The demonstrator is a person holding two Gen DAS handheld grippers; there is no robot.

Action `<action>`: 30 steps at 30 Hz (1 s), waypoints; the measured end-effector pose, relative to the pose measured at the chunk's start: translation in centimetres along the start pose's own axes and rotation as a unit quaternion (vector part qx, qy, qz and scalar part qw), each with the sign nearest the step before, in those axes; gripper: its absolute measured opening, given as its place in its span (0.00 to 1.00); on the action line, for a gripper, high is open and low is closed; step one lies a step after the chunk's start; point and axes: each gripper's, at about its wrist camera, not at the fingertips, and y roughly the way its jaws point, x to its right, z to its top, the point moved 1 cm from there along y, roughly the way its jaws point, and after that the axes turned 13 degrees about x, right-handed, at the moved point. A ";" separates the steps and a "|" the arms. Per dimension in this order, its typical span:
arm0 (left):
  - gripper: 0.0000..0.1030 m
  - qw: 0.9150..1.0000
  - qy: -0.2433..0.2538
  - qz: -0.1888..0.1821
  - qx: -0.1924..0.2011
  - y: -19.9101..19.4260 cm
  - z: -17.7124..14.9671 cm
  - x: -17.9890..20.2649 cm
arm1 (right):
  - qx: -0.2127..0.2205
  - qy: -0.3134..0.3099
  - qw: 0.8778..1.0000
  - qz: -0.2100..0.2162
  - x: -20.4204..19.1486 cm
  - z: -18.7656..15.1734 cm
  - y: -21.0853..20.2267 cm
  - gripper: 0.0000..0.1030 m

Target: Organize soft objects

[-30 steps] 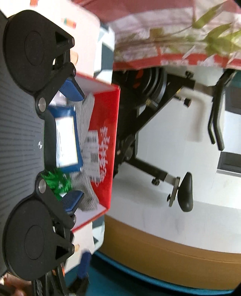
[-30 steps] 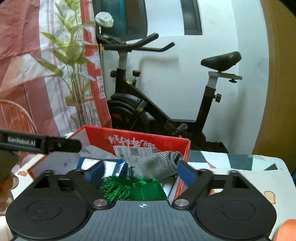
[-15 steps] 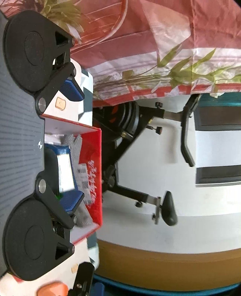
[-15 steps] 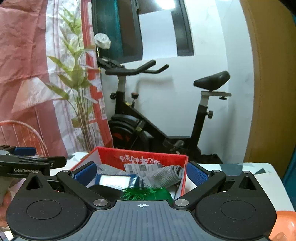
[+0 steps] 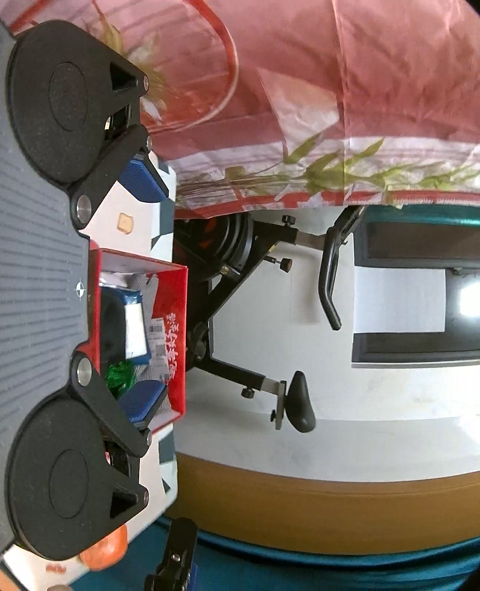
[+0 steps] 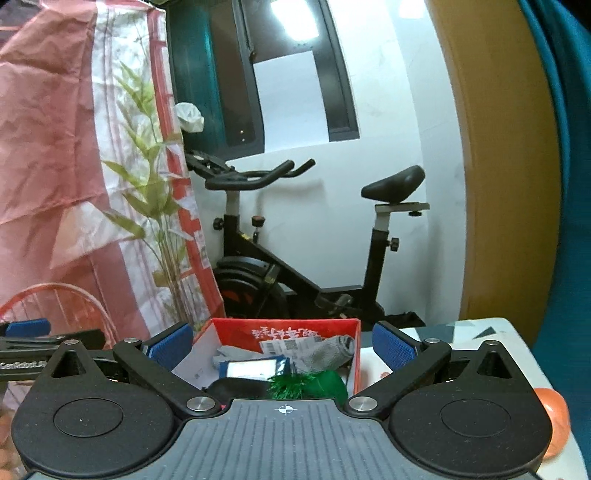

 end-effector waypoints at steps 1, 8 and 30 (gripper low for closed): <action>1.00 1.000 -0.006 0.001 -0.001 -1.1 0.2 -0.2 | 0.002 -0.003 1.000 -0.004 -0.4 0.3 -0.9 1.00; 1.00 1.000 -0.004 0.029 -0.010 -7.0 0.7 -1.1 | 0.009 -0.015 1.000 -0.013 -2.7 2.1 -7.4 1.00; 1.00 0.996 0.004 0.077 0.041 -12.0 1.9 -1.0 | 0.030 -0.047 0.998 -0.029 -5.5 2.7 -13.0 1.00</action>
